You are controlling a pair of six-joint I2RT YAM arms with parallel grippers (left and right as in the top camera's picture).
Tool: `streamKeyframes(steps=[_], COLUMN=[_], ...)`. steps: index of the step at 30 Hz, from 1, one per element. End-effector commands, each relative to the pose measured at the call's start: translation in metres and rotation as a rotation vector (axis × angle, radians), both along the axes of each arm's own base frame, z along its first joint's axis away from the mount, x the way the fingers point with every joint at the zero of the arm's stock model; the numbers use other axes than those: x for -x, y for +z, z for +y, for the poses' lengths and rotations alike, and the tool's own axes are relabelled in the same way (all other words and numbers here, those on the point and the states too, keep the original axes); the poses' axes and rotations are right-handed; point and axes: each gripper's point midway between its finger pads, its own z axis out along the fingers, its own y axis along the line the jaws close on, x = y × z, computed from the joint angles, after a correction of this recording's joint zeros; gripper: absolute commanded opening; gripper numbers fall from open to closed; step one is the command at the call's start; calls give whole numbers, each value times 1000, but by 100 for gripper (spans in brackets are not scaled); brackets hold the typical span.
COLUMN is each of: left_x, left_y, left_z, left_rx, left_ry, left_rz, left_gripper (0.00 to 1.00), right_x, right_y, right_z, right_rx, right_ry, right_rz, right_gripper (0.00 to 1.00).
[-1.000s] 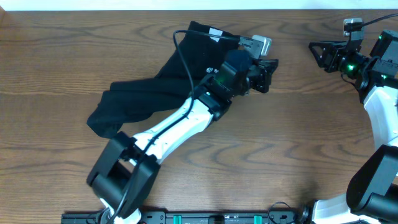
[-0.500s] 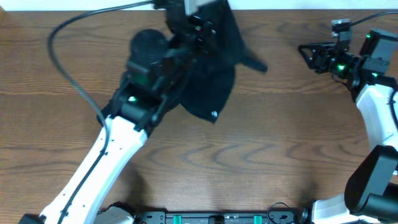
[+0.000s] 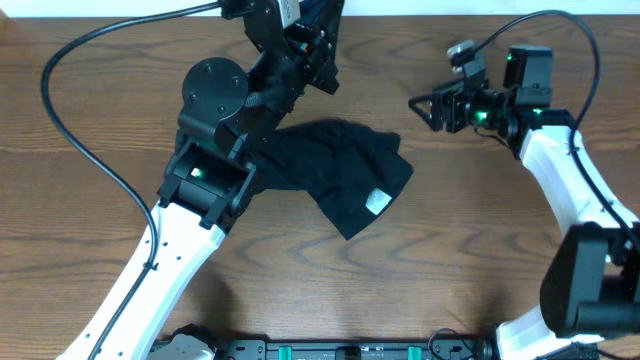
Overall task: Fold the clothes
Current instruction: 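Drag the black t-shirt with the left gripper toward the table center, then grasp the shirt's right side with the right gripper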
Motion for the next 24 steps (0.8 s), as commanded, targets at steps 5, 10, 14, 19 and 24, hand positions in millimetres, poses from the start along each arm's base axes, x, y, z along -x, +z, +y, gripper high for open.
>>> streamKeyframes(steps=[5, 10, 14, 19, 24], left_x=[-1, -14, -19, -17, -19], left_y=[9, -44, -105, -177, -234], left_z=[16, 29, 56, 99, 146], left_rx=[-70, -198, -366, -555, -631], left_ry=[103, 197, 341, 465, 549], left_rz=[-36, 143, 340, 584, 804], left_gripper=[6, 7, 17, 39, 44], right_x=[6, 10, 22, 41, 58], right_y=[-43, -68, -77, -96, -102], right_z=[9, 14, 33, 57, 86], right_rx=[26, 98, 171, 342, 422], right_ry=[65, 55, 119, 164, 225], right_rz=[93, 152, 151, 171, 162], right_gripper=[70, 69, 72, 73, 73])
